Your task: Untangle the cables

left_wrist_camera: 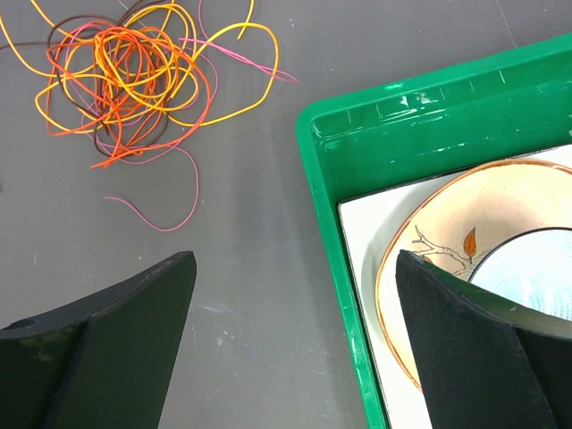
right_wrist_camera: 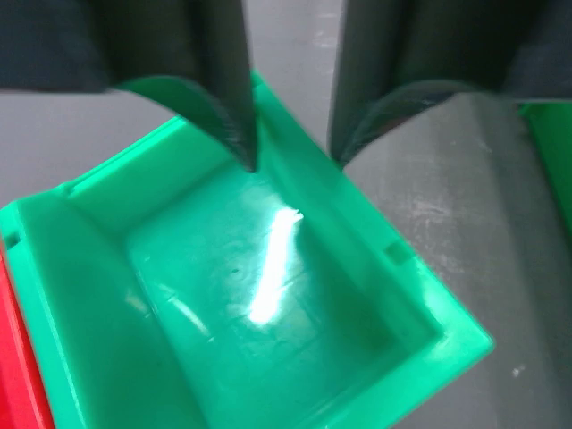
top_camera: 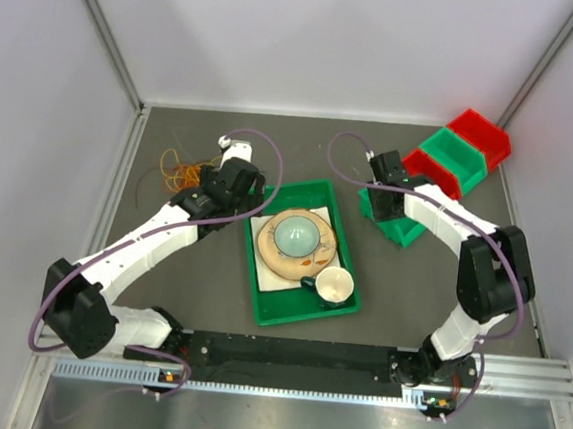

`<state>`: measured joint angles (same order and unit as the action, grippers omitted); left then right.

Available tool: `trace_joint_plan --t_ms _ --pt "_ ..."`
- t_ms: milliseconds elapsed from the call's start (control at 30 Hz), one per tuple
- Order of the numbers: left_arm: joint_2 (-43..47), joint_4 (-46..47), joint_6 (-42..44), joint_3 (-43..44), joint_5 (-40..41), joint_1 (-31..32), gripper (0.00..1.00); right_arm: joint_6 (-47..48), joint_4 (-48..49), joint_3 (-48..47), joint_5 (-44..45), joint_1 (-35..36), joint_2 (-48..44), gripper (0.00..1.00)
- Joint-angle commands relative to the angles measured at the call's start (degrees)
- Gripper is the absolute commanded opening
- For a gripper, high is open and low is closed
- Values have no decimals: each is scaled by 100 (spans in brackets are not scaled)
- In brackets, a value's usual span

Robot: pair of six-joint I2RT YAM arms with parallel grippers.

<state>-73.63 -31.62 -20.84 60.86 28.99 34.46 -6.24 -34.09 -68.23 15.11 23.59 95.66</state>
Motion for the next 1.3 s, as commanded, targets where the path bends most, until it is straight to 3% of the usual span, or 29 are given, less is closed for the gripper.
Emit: trace_joint_plan --t_ms 0,200,567,700,833,867,900,1000,1033,1167,1267 --pt "112 33 45 101 71 -36 99 141 104 -366 -606 -13 164 29" --pt "24 50 62 145 54 -36 99 -140 69 -989 -484 -4 453 0" --pt "-55 33 115 163 115 -36 99 -913 -326 -3089 -255 -4 2042 0" --pt "-73 24 115 145 159 -36 99 -1781 -757 -4433 -368 -4 2710 0" --pt "-64 -29 98 137 168 -44 99 -2644 -644 -5041 -457 -13 3116 0" --pt "-73 -38 80 137 151 -44 99 -2759 -574 -5103 -483 -4 3169 8" --pt "-56 -46 71 137 150 -36 99 -2977 -477 -5182 -527 -4 3213 39" --pt "-38 -81 19 137 28 -36 99 -3120 -125 -5367 -728 -4 3389 63" --pt "-20 -99 1 137 10 -44 99 -3129 -116 -5472 -790 -13 3468 76" --pt "-3 -134 -8 128 -60 -44 99 -2875 -379 -6000 -1063 -4 3408 78" --pt "-55 -195 -130 180 36 -97 99 -2453 -423 -5591 -810 5 2874 78"
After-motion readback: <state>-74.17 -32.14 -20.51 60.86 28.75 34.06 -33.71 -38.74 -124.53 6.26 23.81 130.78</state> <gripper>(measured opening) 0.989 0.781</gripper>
